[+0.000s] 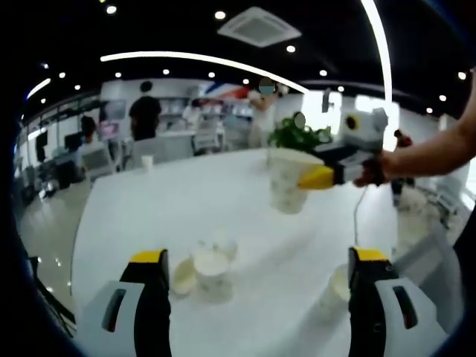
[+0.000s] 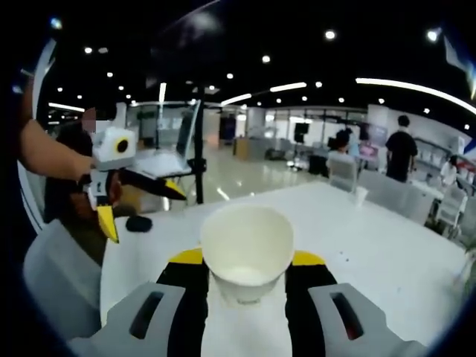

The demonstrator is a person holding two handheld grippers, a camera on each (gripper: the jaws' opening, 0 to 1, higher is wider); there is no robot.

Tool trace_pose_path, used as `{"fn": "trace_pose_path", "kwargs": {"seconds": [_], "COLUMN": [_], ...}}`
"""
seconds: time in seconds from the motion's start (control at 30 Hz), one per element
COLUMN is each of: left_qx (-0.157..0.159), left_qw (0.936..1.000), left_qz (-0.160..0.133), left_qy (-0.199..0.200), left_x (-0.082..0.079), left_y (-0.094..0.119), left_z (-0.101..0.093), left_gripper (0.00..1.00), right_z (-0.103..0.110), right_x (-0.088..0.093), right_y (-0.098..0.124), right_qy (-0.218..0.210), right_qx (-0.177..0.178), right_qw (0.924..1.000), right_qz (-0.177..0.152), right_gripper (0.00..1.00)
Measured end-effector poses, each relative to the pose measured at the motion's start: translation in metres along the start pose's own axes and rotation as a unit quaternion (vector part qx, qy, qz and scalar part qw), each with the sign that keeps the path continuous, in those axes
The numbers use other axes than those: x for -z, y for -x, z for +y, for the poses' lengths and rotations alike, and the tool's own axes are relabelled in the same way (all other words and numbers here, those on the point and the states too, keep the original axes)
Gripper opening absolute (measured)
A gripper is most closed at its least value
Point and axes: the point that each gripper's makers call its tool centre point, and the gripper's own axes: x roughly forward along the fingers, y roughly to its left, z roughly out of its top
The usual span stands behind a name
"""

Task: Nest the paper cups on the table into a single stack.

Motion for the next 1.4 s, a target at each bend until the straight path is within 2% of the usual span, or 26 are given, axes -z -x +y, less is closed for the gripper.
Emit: {"fn": "trace_pose_path", "kwargs": {"seconds": [0.33, 0.83, 0.87, 0.9, 0.93, 0.97, 1.07, 1.1, 1.17, 1.37, 1.4], "left_qx": [-0.003, -0.007, -0.007, -0.007, -0.006, -0.006, -0.004, -0.005, -0.004, -0.003, -0.003], "left_qw": [1.0000, 0.9999, 0.9999, 0.9999, 0.9999, 0.9999, 0.9999, 0.9999, 1.0000, 0.9999, 0.9999], "left_qz": [0.006, 0.005, 0.004, 0.004, 0.003, 0.003, 0.006, 0.008, 0.006, 0.011, 0.010], "left_qy": [-0.005, 0.008, 0.010, 0.010, 0.011, 0.010, 0.009, 0.008, 0.007, 0.005, 0.004], "left_x": [0.002, 0.004, 0.013, 0.026, 0.048, 0.063, 0.078, 0.097, 0.084, 0.116, 0.116], "left_y": [-0.002, -0.001, 0.001, 0.003, 0.005, 0.006, 0.009, 0.013, 0.014, 0.019, 0.025], "left_z": [0.000, -0.001, 0.004, 0.011, 0.023, 0.032, 0.041, 0.053, 0.042, 0.050, 0.048], "left_gripper": [1.00, 1.00, 1.00, 1.00, 1.00, 1.00, 1.00, 1.00, 1.00, 1.00, 1.00], "right_z": [0.009, 0.022, 0.023, 0.032, 0.039, 0.040, 0.049, 0.056, 0.066, 0.096, 0.101], "right_x": [0.004, 0.007, 0.007, 0.020, 0.027, 0.028, 0.034, 0.039, 0.046, 0.064, 0.068], "right_y": [0.011, 0.024, 0.025, 0.009, -0.002, -0.003, -0.010, -0.013, -0.019, -0.034, -0.036], "right_qy": [-0.004, -0.005, -0.005, -0.004, -0.005, -0.005, -0.004, -0.003, -0.004, -0.008, -0.008], "right_qx": [0.003, 0.004, 0.004, 0.005, 0.004, 0.004, 0.003, 0.002, 0.002, -0.006, -0.009], "right_qw": [1.0000, 1.0000, 1.0000, 1.0000, 1.0000, 1.0000, 1.0000, 1.0000, 1.0000, 0.9999, 0.9999], "right_qz": [-0.003, -0.006, -0.006, -0.005, -0.006, -0.007, -0.007, -0.006, -0.007, -0.009, -0.010], "right_gripper": [0.37, 0.37, 0.37, 0.37, 0.37, 0.37, 0.37, 0.37, 0.37, 0.37, 0.37]}}
